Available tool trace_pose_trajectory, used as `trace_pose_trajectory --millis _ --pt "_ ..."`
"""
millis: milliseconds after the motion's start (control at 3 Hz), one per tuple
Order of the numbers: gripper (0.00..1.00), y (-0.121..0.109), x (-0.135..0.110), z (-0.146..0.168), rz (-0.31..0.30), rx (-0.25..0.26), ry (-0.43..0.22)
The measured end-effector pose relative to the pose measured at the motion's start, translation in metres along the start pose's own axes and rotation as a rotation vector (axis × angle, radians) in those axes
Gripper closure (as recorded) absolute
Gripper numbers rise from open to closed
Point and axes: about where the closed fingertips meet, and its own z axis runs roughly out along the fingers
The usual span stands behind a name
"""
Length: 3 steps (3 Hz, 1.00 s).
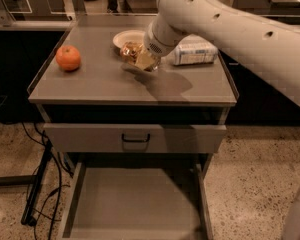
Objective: Place orange can into middle drawer
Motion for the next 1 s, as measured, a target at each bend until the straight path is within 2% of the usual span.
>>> trace_pose_trajectory --millis 333,667,1000 --pt "1.0 0.005 0.0 -0.044 -0.005 0.019 -0.038" --pt "1.0 0.022 0.007 -0.087 -0.028 0.053 -0.036" --pt "1.0 0.062 0.036 -0.122 -0.035 0.067 -0.013"
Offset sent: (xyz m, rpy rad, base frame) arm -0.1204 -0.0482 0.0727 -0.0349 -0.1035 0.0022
